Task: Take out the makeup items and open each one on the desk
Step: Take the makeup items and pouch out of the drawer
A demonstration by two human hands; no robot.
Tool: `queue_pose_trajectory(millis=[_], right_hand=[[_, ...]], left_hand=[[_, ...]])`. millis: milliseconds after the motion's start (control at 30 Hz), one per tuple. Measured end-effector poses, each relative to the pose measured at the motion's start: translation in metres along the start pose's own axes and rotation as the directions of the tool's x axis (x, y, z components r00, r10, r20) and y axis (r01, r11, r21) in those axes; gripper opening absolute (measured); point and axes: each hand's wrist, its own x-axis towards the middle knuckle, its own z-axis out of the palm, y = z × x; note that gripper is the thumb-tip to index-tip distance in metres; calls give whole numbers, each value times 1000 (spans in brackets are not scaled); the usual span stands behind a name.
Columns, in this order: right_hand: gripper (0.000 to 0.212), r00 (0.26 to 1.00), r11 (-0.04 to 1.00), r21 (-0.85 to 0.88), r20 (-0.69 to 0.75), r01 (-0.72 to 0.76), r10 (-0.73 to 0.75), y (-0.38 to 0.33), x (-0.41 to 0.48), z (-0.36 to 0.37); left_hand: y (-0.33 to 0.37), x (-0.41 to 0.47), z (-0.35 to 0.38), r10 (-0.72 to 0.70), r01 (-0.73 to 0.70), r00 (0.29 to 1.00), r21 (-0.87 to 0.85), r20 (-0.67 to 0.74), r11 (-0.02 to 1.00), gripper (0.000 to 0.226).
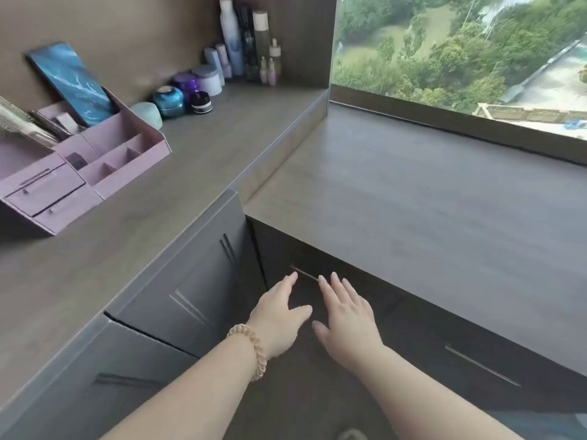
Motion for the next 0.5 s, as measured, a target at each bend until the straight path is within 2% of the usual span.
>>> queue_pose_trajectory(millis=[67,133,300,400,500], right_hand=[[77,1000,996,-82,25,16,-14,8,15,13],[78,999,992,-117,36,42,-38,16,27,27],[76,999,995,-94,12,36,-35,29,56,59],[76,1000,988,-152,-14,9,-11,36,65,74],[83,998,978,-206,-60,-32,20,39,69,90]], left_hand=[[-9,18,11,24,-24,1000,277,5,961,70],[-16,31,17,45,-48,999,425,17,904,70],[-38,81,30,120,-133,991,631,64,764,70],[-51,106,36,211,-196,975,708,67,678,67],[-63,127,38,265,-280,953,769,149,575,73]])
